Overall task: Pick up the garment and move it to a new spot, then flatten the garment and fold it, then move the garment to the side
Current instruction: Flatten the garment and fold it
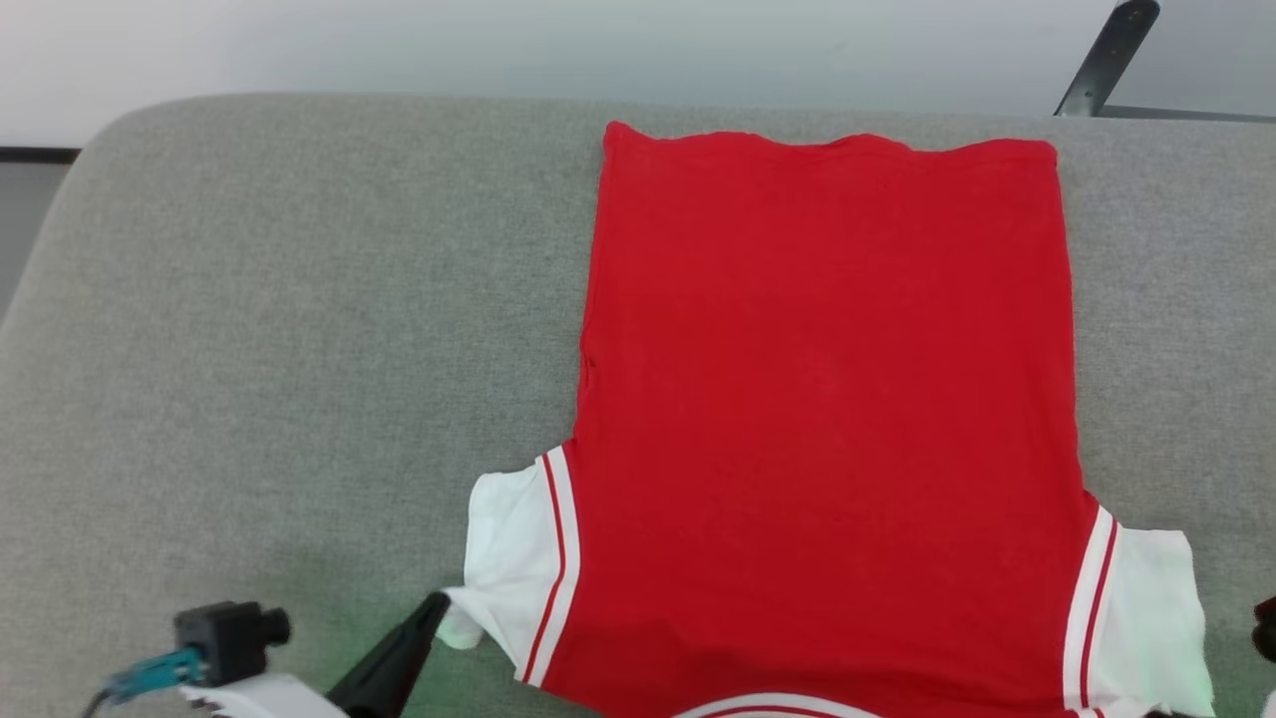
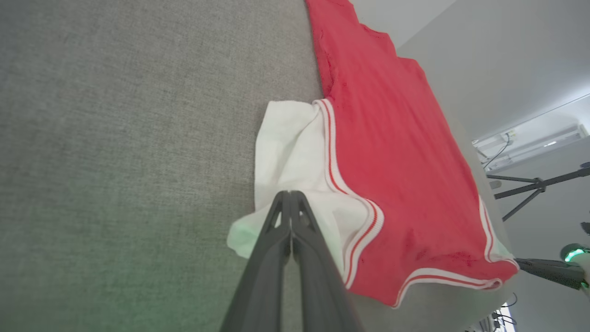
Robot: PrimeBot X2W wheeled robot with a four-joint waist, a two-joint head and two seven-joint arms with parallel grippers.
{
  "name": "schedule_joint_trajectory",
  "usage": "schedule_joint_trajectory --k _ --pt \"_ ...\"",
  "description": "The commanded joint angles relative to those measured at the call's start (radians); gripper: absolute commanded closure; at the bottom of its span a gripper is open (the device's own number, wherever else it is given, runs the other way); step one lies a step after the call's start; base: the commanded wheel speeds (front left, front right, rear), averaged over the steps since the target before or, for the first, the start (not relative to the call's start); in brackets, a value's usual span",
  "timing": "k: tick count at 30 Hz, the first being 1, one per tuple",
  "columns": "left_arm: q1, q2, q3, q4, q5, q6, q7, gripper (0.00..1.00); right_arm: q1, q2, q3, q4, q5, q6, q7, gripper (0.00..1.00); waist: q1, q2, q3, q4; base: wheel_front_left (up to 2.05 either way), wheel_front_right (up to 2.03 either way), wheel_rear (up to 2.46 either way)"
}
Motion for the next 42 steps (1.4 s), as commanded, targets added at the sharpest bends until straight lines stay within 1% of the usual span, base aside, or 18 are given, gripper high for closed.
schedule_joint_trajectory --k 1,3,6,9,13,19,20,21,22,23,26,28,33,35,37,39,40,42 --pt "-0.018 -0.01 -0.016 0.025 0.026 0.012 0.012 1.0 -0.011 0.019 0.003 0.013 -0.022 -0.001 0.01 1.0 0.0 0.0 0.007 0.002 0.0 0.0 0.0" --pt "-0.042 -0.03 -0.047 0.065 0.055 0.022 0.033 1.0 -0.03 0.044 0.016 0.04 -0.065 -0.001 0.016 1.0 0.0 0.0 0.013 0.003 0.0 0.0 0.0" --pt "-0.069 -0.057 -0.075 0.12 0.082 0.025 0.052 1.0 -0.057 0.074 0.059 0.089 -0.113 -0.001 0.015 1.0 0.0 0.0 0.022 0.005 0.0 0.0 0.0" --pt "-0.089 -0.083 -0.1 0.164 0.101 0.017 0.066 1.0 -0.079 0.096 0.096 0.149 -0.131 -0.001 0.006 1.0 0.0 0.0 0.028 0.008 0.0 0.0 0.0" --pt "-0.105 -0.113 -0.117 0.205 0.098 0.0 0.078 1.0 -0.087 0.115 0.152 0.239 -0.161 -0.001 -0.018 1.0 0.0 0.0 0.033 0.015 0.0 0.0 0.0" --pt "-0.11 -0.128 -0.122 0.254 0.089 -0.015 0.084 1.0 -0.13 0.129 0.181 0.311 -0.182 -0.005 -0.08 1.0 0.0 0.0 0.035 0.01 0.0 0.0 0.0" --pt "-0.11 -0.128 -0.123 0.262 0.088 -0.02 0.083 1.0 -0.138 0.13 0.182 0.313 -0.184 -0.005 -0.092 0.92 0.0 0.0 0.034 0.008 0.0 0.0 0.0" --pt "-0.11 -0.128 -0.123 0.268 0.087 -0.021 0.082 1.0 -0.146 0.129 0.177 0.312 -0.191 -0.005 -0.107 0.56 0.0 0.0 0.034 0.006 0.0 0.0 0.0" --pt "-0.11 -0.127 -0.121 0.271 0.085 -0.024 0.08 1.0 -0.159 0.131 0.165 0.312 -0.196 -0.005 -0.125 0.3 0.0 0.0 0.033 0.004 0.0 0.0 0.0" --pt "-0.109 -0.125 -0.12 0.274 0.085 -0.027 0.079 1.0 -0.172 0.132 0.15 0.307 -0.195 -0.008 -0.141 0.0 0.0 0.0 0.031 0.003 0.0 0.0 0.0" --pt "-0.105 -0.114 -0.115 0.264 0.088 -0.027 0.07 1.0 -0.192 0.119 0.095 0.261 -0.226 -0.008 -0.165 0.0 0.0 0.0 0.027 0.001 0.0 0.0 0.0" --pt "-0.099 -0.105 -0.109 0.246 0.094 -0.022 0.06 1.0 -0.179 0.128 0.053 0.203 -0.217 -0.001 -0.16 0.0 0.0 0.0 0.023 0.002 0.0 0.0 0.0" --pt "-0.099 -0.091 -0.098 0.171 0.105 -0.008 0.046 1.0 -0.211 0.1 -0.092 0.056 -0.194 -0.001 -0.085 0.0 0.0 0.0 0.034 0.025 0.0 0.0 0.0" --pt "-0.11 -0.086 -0.097 0.144 0.115 0.002 0.048 1.0 -0.239 0.088 -0.143 0.024 -0.188 -0.001 -0.05 0.0 0.0 0.0 0.046 0.042 0.0 0.0 0.0" --pt "-0.116 -0.084 -0.095 0.131 0.118 0.006 0.047 1.0 -0.262 0.082 -0.158 0.017 -0.187 -0.001 -0.035 0.0 0.0 0.0 0.054 0.049 0.0 0.0 0.0" --pt "-0.13 -0.086 -0.095 0.105 0.125 0.012 0.051 1.0 -0.33 0.086 -0.184 0.029 -0.182 -0.001 -0.013 0.0 0.0 0.0 0.075 0.064 0.0 0.0 0.0" --pt "-0.138 -0.087 -0.096 0.091 0.129 0.015 0.054 1.0 -0.373 0.09 -0.192 0.046 -0.187 -0.001 -0.004 0.0 0.0 0.0 0.09 0.074 0.0 0.0 0.0" --pt "-0.155 -0.095 -0.102 0.074 0.142 0.015 0.061 1.0 -0.475 0.097 -0.176 0.104 -0.208 -0.001 0.009 0.0 0.0 0.0 0.12 0.093 0.0 0.0 0.0"
